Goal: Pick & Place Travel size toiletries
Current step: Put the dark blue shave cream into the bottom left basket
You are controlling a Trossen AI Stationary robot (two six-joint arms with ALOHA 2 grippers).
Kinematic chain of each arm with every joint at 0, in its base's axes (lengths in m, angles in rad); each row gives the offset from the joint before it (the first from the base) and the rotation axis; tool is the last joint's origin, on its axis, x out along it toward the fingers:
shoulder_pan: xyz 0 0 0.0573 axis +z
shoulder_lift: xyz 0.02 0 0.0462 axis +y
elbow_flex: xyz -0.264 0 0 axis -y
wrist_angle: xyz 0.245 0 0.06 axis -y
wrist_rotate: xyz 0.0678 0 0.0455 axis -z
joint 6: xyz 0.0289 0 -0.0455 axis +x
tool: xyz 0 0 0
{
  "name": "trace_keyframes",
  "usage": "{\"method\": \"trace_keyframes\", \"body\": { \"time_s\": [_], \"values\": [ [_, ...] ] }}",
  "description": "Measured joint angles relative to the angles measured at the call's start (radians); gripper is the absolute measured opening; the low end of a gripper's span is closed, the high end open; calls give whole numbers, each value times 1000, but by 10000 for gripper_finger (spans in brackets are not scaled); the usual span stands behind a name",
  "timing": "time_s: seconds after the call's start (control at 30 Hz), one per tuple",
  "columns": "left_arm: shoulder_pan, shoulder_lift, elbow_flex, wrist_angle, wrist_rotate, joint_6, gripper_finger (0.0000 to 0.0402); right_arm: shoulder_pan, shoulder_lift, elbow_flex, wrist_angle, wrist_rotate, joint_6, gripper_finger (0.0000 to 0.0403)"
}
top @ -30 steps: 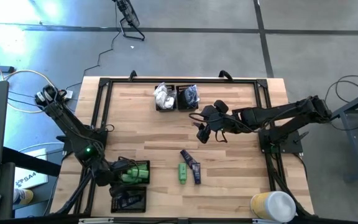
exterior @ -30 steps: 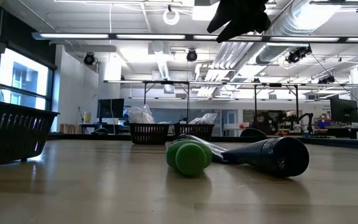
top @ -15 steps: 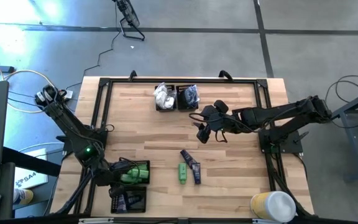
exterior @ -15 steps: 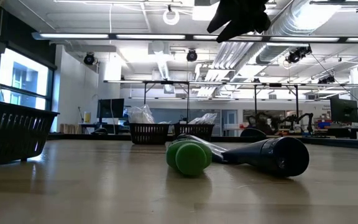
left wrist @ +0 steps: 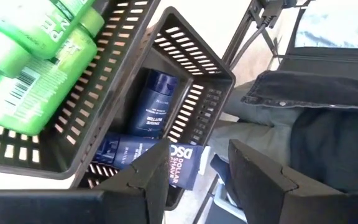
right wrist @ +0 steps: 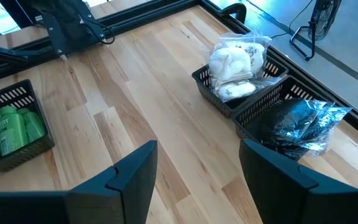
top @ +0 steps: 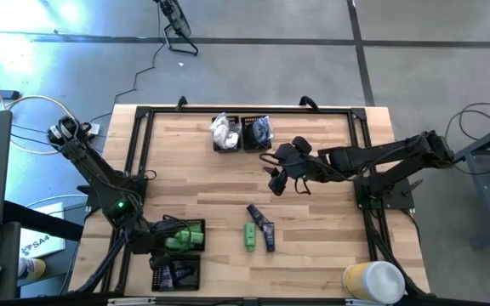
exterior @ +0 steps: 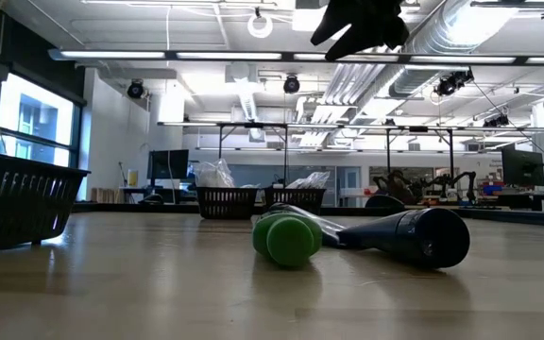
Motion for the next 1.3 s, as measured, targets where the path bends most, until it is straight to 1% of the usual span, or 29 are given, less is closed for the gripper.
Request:
{"method": "trace_keyframes", "body": {
  "time_s": [0.1,0.2,0.3,0.4,0.5,0.6,0.8,0.9,1.03,1.13,1.3],
  "values": [
    [0,0,0,16,2,5,158,0,0,0,4,0,0,220],
    [0,-9,-1,75,10,19,158,0,0,0,4,0,0,220],
    [0,-41,19,90,3,70,158,0,0,0,4,0,0,220],
    [9,-93,43,82,-91,188,158,0,0,0,7,-1,1,220],
    [48,-145,48,81,-197,322,158,0,0,0,6,-8,35,220],
    [106,-192,48,81,-247,434,158,0,0,0,6,-37,70,220],
    [266,-215,48,80,-249,640,158,0,0,0,6,-147,93,220],
    [353,-211,48,95,-249,717,158,1,0,0,6,-161,145,220],
    [471,-193,48,132,-249,779,158,1,0,0,3,-161,194,220],
    [537,-184,49,135,-250,807,158,2,0,0,-3,-160,200,220],
    [619,-159,49,133,-249,830,158,15,0,0,-22,-155,259,220]
  ]
}}
